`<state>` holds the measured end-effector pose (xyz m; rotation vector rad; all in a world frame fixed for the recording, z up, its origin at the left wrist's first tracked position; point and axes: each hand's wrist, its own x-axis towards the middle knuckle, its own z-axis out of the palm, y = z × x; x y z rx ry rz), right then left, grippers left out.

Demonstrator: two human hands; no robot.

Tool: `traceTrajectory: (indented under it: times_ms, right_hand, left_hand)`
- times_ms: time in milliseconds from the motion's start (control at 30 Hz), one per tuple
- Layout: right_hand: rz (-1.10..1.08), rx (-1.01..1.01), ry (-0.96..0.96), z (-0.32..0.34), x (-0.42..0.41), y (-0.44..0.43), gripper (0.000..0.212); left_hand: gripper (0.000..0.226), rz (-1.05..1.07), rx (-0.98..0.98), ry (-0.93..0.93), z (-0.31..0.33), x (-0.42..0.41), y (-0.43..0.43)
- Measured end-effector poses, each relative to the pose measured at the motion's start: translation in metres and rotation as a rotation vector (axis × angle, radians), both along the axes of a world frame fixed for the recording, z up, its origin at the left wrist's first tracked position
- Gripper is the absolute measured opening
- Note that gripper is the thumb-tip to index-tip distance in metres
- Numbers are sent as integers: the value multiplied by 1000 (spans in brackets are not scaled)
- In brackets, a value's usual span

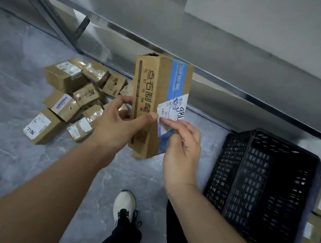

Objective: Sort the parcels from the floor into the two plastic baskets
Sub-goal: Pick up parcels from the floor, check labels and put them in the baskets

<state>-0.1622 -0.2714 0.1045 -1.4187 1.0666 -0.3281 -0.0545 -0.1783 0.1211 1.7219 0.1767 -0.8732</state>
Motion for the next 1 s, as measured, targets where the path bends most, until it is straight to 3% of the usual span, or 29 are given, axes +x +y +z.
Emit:
traceTrajectory:
  times_ms: [133,300,433,567,1000]
  right_hand:
    - [-131,16,-1,54,13,6,39]
    - [-186,-24,-37,137,11,16,31]
    - [-250,-49,-52,198,-7,23,38]
    - [-283,-40,-97,258,-36,27,34]
    - [-244,-120,-295,423,-168,-13,34]
  left_hand:
    - [36,-28,-64,13,48,-2,20]
    - [30,-26,-159,-5,120,-17,30]
    - [30,-57,-236,-47,178,-34,36]
    - [54,-45,-284,-131,230,-60,37]
    - [40,-59,-315,-355,406,-196,-14]
